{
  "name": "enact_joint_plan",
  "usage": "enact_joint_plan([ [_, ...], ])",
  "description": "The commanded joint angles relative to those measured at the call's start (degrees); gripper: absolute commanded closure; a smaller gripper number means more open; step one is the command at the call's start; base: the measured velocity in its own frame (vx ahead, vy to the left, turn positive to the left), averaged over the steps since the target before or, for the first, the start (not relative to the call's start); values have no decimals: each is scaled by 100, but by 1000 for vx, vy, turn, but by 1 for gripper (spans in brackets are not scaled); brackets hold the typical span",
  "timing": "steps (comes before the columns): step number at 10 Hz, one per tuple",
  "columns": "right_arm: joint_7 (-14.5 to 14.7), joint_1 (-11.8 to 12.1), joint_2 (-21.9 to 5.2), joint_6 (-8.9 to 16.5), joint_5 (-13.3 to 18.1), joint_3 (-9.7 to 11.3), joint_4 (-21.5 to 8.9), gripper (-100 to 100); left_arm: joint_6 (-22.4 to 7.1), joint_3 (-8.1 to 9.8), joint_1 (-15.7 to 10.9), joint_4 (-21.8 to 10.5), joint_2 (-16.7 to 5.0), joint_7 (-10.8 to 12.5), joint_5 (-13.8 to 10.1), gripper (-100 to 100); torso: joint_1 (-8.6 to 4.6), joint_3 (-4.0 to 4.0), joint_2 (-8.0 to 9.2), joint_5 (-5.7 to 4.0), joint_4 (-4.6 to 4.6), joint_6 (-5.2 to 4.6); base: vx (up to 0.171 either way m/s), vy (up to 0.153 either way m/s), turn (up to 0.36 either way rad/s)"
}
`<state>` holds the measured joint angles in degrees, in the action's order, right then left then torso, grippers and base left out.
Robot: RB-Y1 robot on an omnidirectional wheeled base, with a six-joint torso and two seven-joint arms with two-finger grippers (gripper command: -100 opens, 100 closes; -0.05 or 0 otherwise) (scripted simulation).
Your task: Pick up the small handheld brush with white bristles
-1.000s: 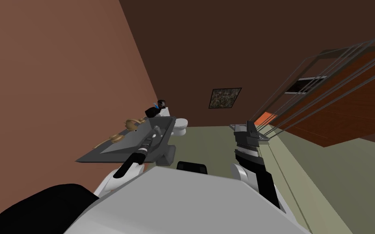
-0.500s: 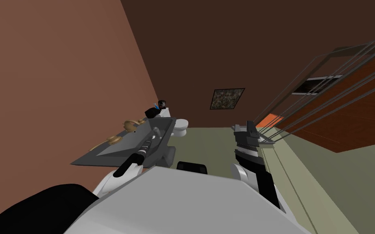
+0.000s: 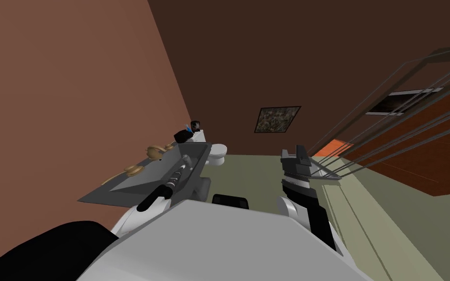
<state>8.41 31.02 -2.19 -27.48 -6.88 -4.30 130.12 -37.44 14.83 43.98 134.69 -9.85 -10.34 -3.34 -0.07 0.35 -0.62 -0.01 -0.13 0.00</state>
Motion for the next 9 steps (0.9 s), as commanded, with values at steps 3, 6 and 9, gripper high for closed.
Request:
enact_joint_plan([
  [3, 0, -1, 0, 0, 0, 0, 0, 0, -483, 9, 35, 35, -81, -14, -118, -100, 1, -7, 13, 0, 2, 0, 134, -26, 58],
  [6, 0, 0, 0, 0, 0, 0, 0, 0, -902, -11, 62, 28, -181, -29, -223, -100, 2, 2, -2, 0, -1, 0, 165, -22, 107],
  [9, 0, -1, 0, 0, 0, 0, 0, 0, -1250, -29, 92, 17, -276, -45, -313, -100, 0, -2, 6, 0, 0, -1, 140, -34, 76],
])
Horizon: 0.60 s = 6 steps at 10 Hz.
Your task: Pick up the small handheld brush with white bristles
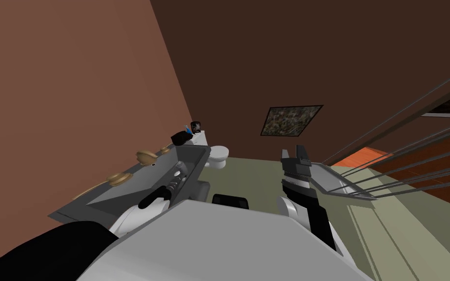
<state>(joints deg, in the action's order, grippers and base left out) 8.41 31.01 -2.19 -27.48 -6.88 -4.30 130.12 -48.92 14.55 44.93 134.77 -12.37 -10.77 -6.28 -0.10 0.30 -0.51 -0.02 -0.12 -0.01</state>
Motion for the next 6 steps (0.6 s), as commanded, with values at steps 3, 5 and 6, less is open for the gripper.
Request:
enact_joint_plan([
  [3, 0, -1, 0, 0, 0, 0, 0, 0, -409, -18, 39, -17, -126, -21, -96, -100, 6, -6, 11, 1, 2, 0, 103, -27, 57],
  [5, 0, -1, 0, 0, 0, 0, 0, 0, -347, 8, 51, 6, -125, -15, -116, 0, 13, -15, 28, 2, 5, -2, 27, -6, 6],
  [6, 0, -2, 0, 0, 0, 0, 0, 0, -248, -1, -31, -165, -124, -12, -85, -100, 16, -23, 42, 3, 9, -1, 14, 7, -12],
])
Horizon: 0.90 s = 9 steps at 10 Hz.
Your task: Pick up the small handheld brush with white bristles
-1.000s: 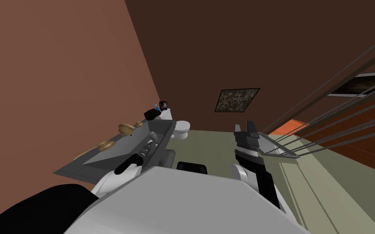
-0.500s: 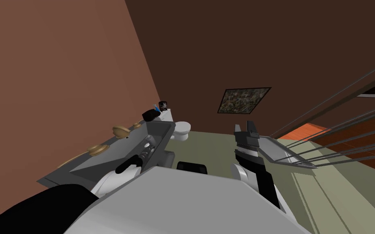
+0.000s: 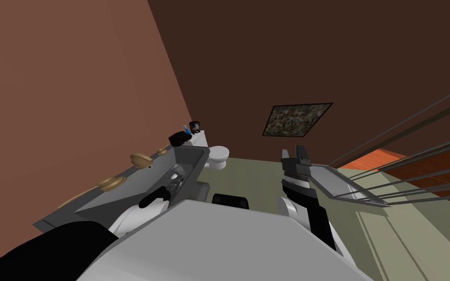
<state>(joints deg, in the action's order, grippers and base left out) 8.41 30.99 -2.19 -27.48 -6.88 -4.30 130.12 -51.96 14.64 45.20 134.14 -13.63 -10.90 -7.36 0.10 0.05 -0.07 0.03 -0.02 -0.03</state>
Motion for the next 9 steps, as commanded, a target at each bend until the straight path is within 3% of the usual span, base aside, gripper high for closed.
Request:
enact_joint_plan([
  [1, 0, 0, 0, 0, 0, 0, 0, 0, 104, -13, -98, -188, 3, 2, 39, -100, 0, 0, 0, 0, 0, 0, 18, 15, -16],
  [3, 0, 0, 0, 0, 0, 0, 0, 0, 123, -10, -92, -205, 1, 1, 35, -100, 5, 1, -1, 3, 0, -1, 12, 11, -7],
  [4, 0, 0, 0, 0, 0, 0, 0, 0, 137, -11, -98, -218, 1, 1, 37, 100, 3, -1, 2, 2, 0, 0, 0, 0, 0],
  [8, 0, 0, 0, 0, 0, 0, 0, 0, 135, -10, -99, -215, 2, 4, 36, 100, -2, -2, 5, 1, 0, 0, 0, 0, 0],
  [9, 0, 0, 0, 0, 0, 0, 0, 0, 136, -10, -99, -215, 2, 4, 36, 0, -2, -3, 6, 1, 0, 0, 0, 0, 0],
])
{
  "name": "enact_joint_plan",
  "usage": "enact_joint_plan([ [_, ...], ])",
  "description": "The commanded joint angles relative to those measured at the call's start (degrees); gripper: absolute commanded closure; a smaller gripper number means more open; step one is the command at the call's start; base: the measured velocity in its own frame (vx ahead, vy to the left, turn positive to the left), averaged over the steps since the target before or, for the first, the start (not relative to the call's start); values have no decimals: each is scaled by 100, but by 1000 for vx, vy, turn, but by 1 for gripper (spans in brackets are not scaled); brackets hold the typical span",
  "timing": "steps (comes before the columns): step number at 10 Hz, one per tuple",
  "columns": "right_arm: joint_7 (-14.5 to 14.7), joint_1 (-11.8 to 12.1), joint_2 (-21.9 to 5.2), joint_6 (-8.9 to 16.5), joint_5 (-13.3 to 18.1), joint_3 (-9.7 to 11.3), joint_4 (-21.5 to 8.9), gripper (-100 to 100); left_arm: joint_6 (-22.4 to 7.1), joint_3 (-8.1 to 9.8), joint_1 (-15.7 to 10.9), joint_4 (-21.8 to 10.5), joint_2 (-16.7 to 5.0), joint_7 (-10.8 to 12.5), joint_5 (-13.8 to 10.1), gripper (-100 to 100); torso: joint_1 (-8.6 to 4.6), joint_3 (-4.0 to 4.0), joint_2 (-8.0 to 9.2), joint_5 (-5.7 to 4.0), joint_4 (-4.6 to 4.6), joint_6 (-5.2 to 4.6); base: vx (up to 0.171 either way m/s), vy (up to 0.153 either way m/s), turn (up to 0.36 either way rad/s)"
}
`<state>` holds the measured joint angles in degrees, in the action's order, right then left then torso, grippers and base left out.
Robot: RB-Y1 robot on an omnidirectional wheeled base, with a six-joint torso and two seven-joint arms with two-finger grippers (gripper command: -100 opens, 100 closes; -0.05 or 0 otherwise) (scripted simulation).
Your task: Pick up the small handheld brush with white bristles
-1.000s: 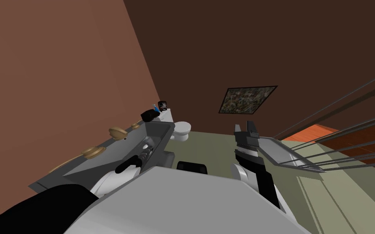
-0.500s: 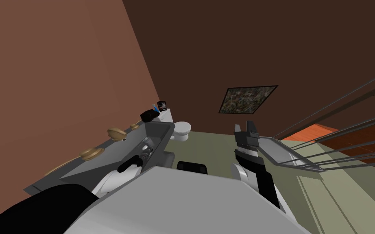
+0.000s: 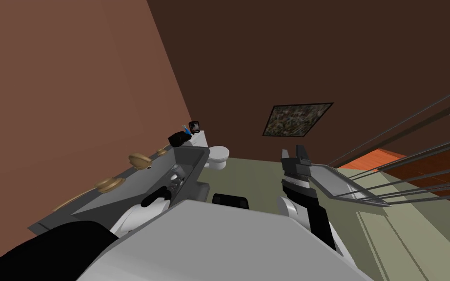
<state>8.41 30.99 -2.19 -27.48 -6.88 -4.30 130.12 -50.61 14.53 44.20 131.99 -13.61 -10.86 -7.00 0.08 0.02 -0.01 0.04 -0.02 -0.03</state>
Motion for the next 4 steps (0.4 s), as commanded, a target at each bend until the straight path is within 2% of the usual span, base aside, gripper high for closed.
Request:
enact_joint_plan([
  [1, 0, 0, 0, 0, 0, 0, 0, 0, -128, 6, 83, 199, 0, -4, -28, 100, 0, 0, 0, 0, 0, 0, -10, -12, 17],
  [2, 0, 0, 0, 0, 0, 0, 0, 0, -176, 10, 123, 285, 0, -5, -43, 100, -6, -2, 5, -3, 1, 1, -26, -15, 21],
  [3, 0, 0, 0, 0, 0, 0, 0, 0, -108, 15, 100, 205, -9, -4, -46, 100, -9, -6, 11, -3, 1, 2, -14, -7, 6],
  [4, 0, 0, 0, 0, 0, 0, 0, 0, -119, 14, 107, 217, -8, -6, -48, 0, -5, -4, 8, -2, 1, 1, 0, 0, 0],
])
